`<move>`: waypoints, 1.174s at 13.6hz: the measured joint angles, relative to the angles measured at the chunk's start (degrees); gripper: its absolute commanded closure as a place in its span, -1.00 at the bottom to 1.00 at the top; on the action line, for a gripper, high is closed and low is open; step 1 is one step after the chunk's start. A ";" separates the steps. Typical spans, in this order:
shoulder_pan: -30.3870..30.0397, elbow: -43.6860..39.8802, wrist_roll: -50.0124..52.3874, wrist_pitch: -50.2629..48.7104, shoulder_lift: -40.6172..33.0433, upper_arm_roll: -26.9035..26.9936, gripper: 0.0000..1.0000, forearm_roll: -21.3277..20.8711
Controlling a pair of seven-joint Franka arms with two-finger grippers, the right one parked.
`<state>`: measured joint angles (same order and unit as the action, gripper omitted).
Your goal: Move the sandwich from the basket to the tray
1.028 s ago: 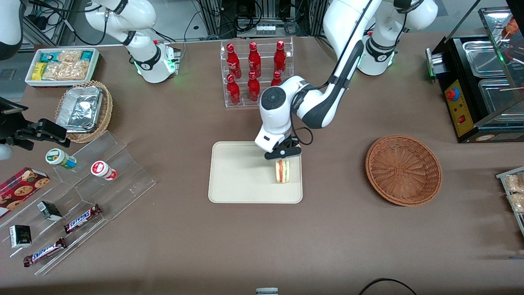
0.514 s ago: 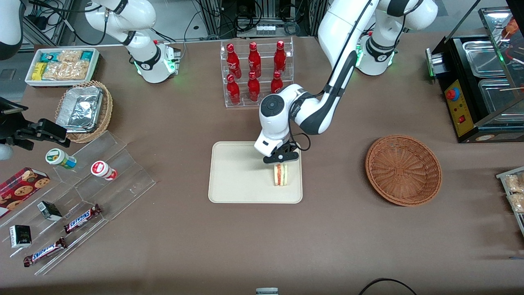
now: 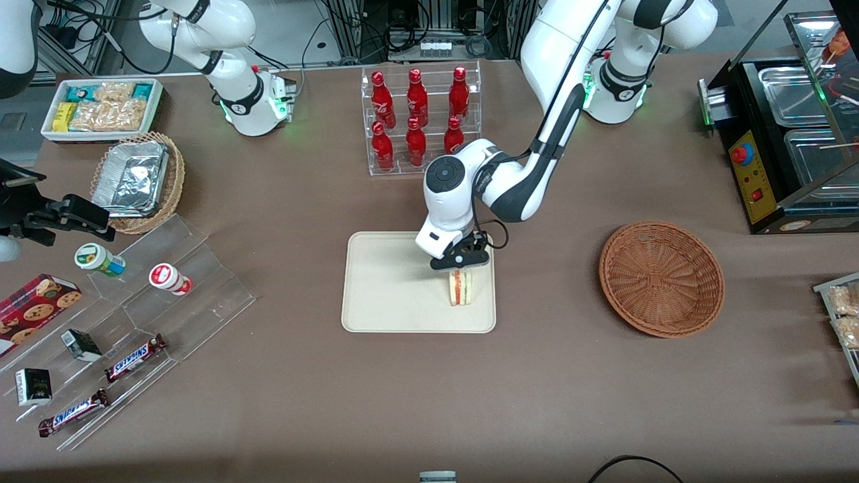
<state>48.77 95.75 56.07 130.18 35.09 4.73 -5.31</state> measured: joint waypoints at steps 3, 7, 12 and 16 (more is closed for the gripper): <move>-1.41 -2.12 0.00 -12.21 -8.25 0.89 -1.00 0.14; -5.27 -1.69 -0.67 -24.78 -21.40 1.33 -1.00 0.16; -13.46 0.44 -9.38 -30.84 -31.22 1.64 -1.00 0.20; -22.55 6.52 -22.22 -32.04 -40.53 2.19 -1.00 0.81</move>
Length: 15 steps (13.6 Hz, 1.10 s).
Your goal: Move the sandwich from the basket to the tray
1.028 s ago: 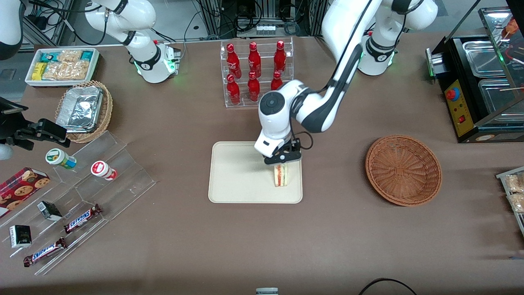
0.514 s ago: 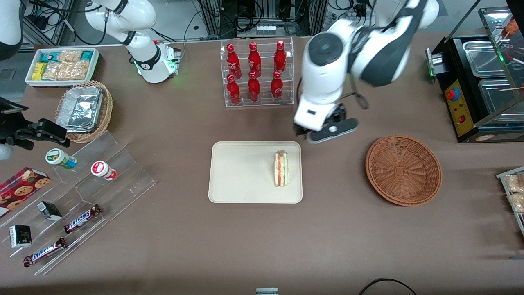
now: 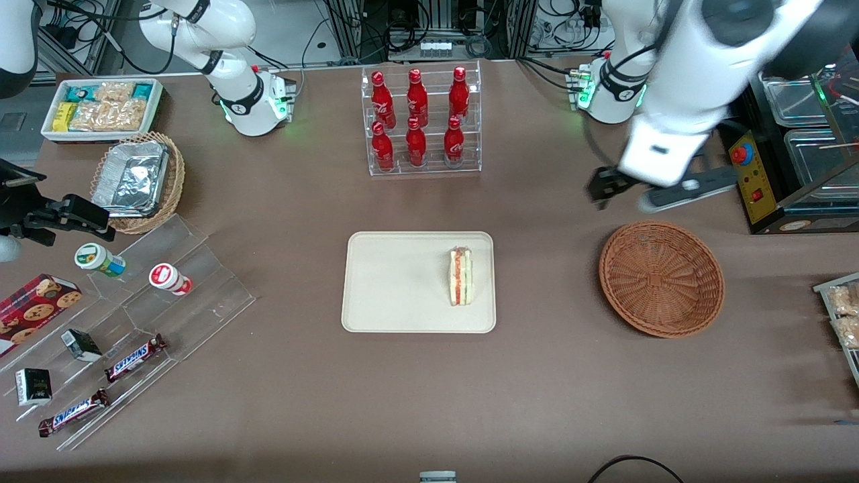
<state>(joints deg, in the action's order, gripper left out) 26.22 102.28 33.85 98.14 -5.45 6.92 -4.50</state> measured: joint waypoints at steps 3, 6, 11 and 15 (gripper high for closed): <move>-4.26 4.21 -9.89 -0.17 -5.80 3.27 -1.00 1.37; -4.66 7.12 -13.46 -0.21 -9.52 7.03 -1.00 1.48; -4.79 7.35 -13.80 -0.20 -10.49 8.05 -1.00 1.40; -5.73 4.79 -16.78 -0.84 -10.28 11.36 -1.00 1.34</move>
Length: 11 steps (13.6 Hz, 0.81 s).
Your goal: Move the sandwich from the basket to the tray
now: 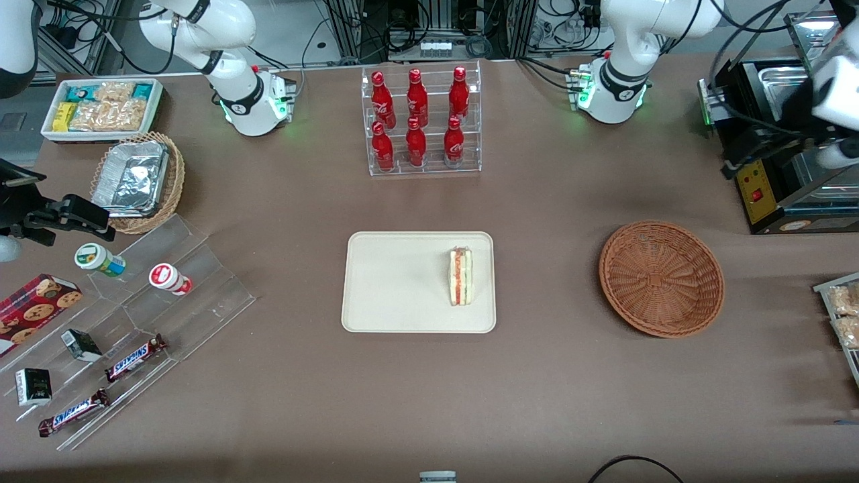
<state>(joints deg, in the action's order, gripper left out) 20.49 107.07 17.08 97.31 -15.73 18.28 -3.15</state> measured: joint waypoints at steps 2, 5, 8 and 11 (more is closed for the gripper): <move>-0.01 -0.81 -1.85 -1.33 0.27 0.31 -1.00 0.00; 0.03 -0.99 -2.06 -1.47 2.23 -0.62 -1.00 0.00; -7.74 -1.34 -2.06 -1.47 4.28 -9.09 -1.00 0.16; -14.90 -2.40 -2.04 -1.48 5.17 -17.69 -1.00 0.28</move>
